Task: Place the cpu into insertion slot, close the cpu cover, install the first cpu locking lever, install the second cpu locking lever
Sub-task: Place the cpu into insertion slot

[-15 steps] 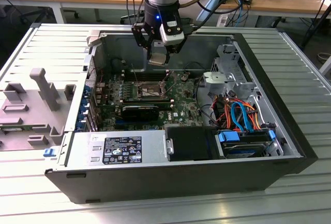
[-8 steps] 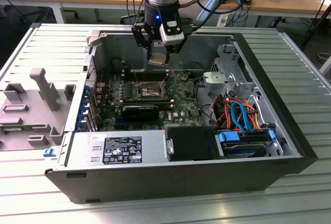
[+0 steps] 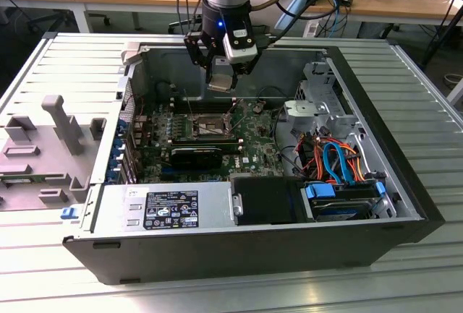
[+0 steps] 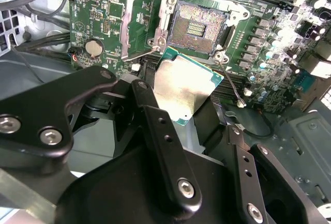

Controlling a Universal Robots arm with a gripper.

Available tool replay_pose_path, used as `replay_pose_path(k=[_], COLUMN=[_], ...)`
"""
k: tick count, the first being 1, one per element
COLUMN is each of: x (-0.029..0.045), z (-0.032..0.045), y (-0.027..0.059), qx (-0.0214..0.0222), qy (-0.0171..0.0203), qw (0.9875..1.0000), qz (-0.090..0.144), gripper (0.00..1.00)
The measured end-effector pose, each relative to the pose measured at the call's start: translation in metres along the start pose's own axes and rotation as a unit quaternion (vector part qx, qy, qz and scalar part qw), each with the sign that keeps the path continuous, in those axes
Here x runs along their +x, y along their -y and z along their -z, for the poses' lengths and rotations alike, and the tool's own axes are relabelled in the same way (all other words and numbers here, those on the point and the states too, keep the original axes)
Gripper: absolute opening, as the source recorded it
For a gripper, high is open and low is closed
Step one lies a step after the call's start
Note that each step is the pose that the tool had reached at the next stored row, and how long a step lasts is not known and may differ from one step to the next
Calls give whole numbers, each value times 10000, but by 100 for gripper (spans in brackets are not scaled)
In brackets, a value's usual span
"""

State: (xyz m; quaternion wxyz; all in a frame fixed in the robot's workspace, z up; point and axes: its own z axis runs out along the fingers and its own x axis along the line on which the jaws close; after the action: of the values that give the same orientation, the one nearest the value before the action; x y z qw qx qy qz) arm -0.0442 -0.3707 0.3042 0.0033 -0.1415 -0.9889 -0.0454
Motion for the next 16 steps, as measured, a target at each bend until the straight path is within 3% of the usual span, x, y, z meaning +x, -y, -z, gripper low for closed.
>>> replay_pose_path(k=[16], x=[0], z=[0], y=[0], qx=[-1], qy=[6], qw=[10000], qz=[-66], gripper=[54])
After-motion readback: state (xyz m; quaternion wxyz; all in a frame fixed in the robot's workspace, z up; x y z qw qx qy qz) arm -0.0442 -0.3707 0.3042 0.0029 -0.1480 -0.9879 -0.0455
